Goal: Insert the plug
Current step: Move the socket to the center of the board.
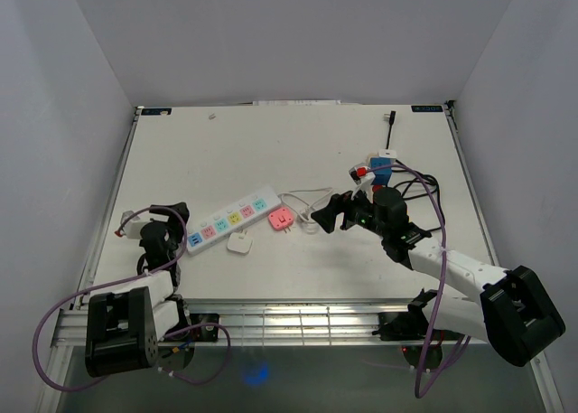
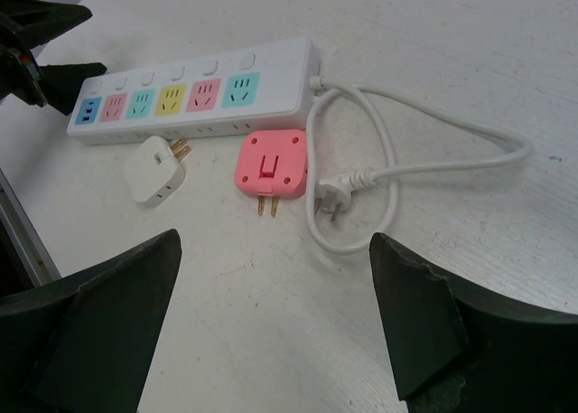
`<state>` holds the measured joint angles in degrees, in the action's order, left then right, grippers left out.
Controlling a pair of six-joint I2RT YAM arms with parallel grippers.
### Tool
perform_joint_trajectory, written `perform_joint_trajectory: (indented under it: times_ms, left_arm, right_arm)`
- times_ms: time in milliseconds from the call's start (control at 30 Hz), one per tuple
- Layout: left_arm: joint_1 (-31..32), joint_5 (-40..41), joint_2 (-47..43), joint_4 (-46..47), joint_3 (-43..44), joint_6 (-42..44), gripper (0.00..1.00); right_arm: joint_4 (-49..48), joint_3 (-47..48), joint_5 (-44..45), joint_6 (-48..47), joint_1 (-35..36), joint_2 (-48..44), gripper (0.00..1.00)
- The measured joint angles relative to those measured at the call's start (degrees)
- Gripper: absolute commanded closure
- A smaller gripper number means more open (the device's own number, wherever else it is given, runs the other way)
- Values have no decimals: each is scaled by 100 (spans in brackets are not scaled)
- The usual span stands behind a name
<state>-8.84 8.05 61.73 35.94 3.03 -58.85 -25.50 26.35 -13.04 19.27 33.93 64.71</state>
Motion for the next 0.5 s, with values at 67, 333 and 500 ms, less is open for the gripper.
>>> perform_joint_trajectory:
  times_ms: [67, 333, 500]
  left_arm:
    - [-4, -105, 15, 205, 0, 37, 6]
    - [-7, -1025, 175, 861, 0, 328, 9]
    - [-4, -1596, 328, 1080, 0, 400, 9]
  right_arm:
    - [-2, 0, -24, 0, 0, 2, 10]
    - [-55, 0, -221, 0, 0, 243, 10]
    - [-85, 2, -431, 0, 0, 518, 10]
